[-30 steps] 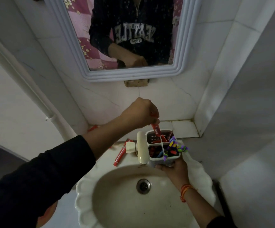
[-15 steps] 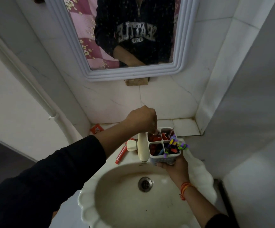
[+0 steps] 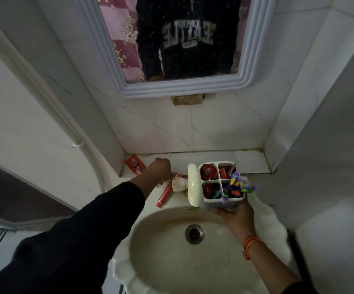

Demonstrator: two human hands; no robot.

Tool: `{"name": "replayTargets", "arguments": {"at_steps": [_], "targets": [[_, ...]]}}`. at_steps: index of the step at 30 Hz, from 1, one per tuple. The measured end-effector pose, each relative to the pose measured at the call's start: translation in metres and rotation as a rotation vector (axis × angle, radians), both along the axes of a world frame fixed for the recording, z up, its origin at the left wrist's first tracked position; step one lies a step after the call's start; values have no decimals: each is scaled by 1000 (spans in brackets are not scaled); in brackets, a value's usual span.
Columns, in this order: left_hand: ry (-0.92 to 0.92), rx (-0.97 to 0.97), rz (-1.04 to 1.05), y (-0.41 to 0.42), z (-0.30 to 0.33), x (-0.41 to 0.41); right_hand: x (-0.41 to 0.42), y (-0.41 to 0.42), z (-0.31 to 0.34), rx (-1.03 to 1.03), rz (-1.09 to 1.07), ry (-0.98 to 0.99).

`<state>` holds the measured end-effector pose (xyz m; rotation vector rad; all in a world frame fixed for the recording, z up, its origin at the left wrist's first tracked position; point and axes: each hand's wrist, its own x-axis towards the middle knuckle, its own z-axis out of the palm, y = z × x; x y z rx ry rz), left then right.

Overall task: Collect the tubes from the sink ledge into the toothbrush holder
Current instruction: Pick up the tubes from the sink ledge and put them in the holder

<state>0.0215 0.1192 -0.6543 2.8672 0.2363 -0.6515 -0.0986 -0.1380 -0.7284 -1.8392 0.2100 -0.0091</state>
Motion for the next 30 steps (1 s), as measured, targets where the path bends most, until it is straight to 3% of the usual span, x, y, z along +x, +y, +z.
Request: {"name": "replayTargets", "arguments": {"at_steps": [3, 11, 14, 22, 30], "targets": [[64, -43, 54, 2, -7, -1, -2, 1, -2, 12, 7, 2], [23, -148, 56, 7, -20, 7, 1, 1, -6, 12, -12, 75], [24, -219, 48, 12, -15, 7, 2, -2, -5, -85, 2, 90], [-267, -413, -53, 19, 31, 4, 1, -1, 1, -139, 4, 112], [-714, -584, -254, -8, 124, -26, 5, 3, 12, -87, 57, 63]]}}
